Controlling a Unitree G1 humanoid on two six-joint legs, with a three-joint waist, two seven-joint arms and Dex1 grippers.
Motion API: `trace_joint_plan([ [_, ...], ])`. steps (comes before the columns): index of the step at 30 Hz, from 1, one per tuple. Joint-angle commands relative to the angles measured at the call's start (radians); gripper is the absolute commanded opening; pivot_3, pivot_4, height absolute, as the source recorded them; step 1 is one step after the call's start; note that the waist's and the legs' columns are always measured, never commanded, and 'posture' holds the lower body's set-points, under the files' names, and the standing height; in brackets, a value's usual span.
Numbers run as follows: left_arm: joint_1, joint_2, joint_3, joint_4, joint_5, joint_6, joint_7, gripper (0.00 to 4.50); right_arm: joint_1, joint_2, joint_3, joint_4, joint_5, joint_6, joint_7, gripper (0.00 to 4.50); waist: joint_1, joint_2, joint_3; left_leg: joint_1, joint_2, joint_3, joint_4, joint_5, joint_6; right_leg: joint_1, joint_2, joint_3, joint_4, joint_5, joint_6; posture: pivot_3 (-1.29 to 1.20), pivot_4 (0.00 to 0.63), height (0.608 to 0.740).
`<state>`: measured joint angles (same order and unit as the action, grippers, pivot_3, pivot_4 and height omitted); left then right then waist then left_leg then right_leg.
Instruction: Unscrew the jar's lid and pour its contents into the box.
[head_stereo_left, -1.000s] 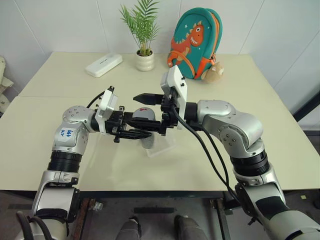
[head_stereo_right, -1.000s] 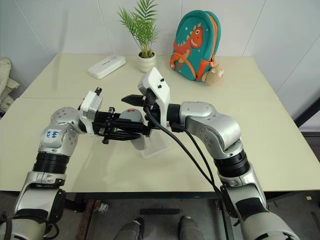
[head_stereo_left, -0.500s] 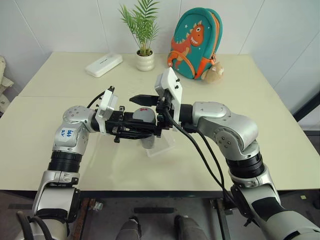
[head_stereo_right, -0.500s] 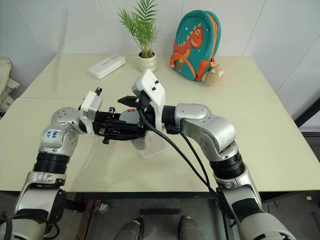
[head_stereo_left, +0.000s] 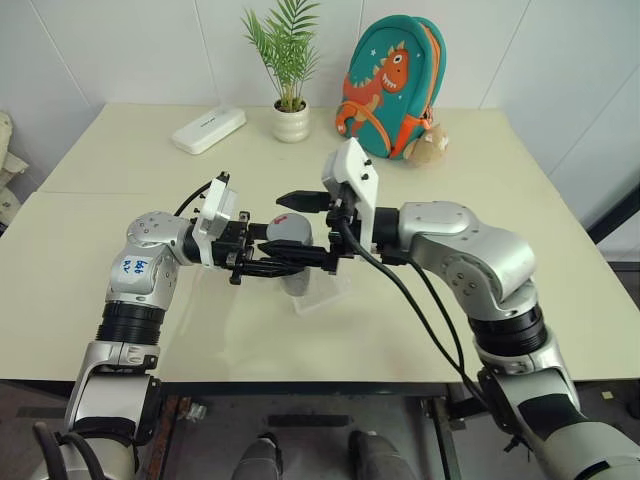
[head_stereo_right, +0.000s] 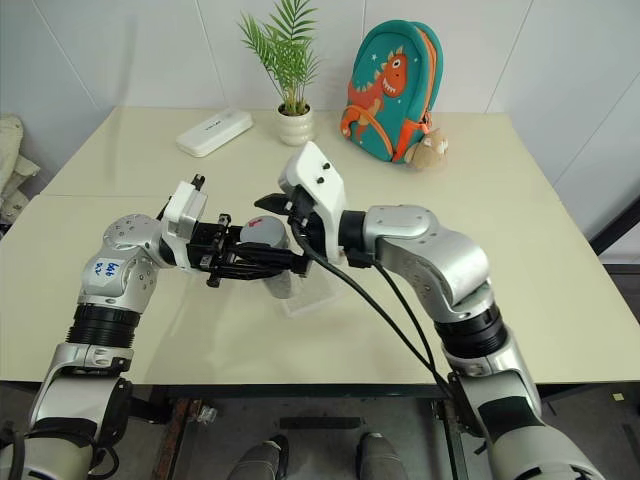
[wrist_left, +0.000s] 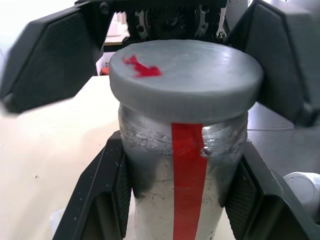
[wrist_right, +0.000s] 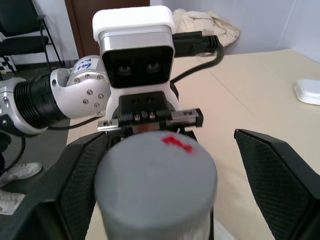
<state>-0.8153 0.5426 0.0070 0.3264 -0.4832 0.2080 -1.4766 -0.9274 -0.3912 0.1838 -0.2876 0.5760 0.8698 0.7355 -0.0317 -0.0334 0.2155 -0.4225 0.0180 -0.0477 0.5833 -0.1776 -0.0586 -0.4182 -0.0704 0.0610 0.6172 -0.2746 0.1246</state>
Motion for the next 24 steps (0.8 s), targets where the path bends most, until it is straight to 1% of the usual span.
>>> trace_joint_plan([
  [1, -0.007, 0.000, 0.007, -0.038, -0.018, -0.007, -0.018, 2.02, 0.007, -0.047, -0.074, -0.041, 0.010, 0.026, -0.020, 4.23, -0.001, 0.000, 0.000, 0.000, 0.000, 0.000, 0.000, 0.000, 0.000, 0.000, 0.000, 0.000, 0.000, 0.000, 0.000, 0.00, 0.150, 0.740],
  [10, -0.024, -0.005, 0.004, -0.013, -0.010, -0.018, -0.022, 2.02, 0.032, -0.114, -0.122, -0.116, 0.063, 0.089, -0.039, 4.23, 0.002, 0.000, 0.000, 0.000, 0.000, 0.000, 0.000, 0.000, 0.000, 0.000, 0.000, 0.000, 0.000, -0.001, -0.001, 0.00, 0.150, 0.740],
  [24, -0.033, -0.008, 0.001, 0.008, -0.002, -0.029, -0.031, 2.02, 0.064, -0.178, -0.180, -0.216, 0.161, 0.183, -0.051, 4.23, 0.001, 0.000, 0.000, 0.000, 0.000, 0.000, 0.000, 0.000, 0.000, 0.000, 0.000, 0.000, -0.001, -0.001, -0.002, 0.00, 0.150, 0.740],
])
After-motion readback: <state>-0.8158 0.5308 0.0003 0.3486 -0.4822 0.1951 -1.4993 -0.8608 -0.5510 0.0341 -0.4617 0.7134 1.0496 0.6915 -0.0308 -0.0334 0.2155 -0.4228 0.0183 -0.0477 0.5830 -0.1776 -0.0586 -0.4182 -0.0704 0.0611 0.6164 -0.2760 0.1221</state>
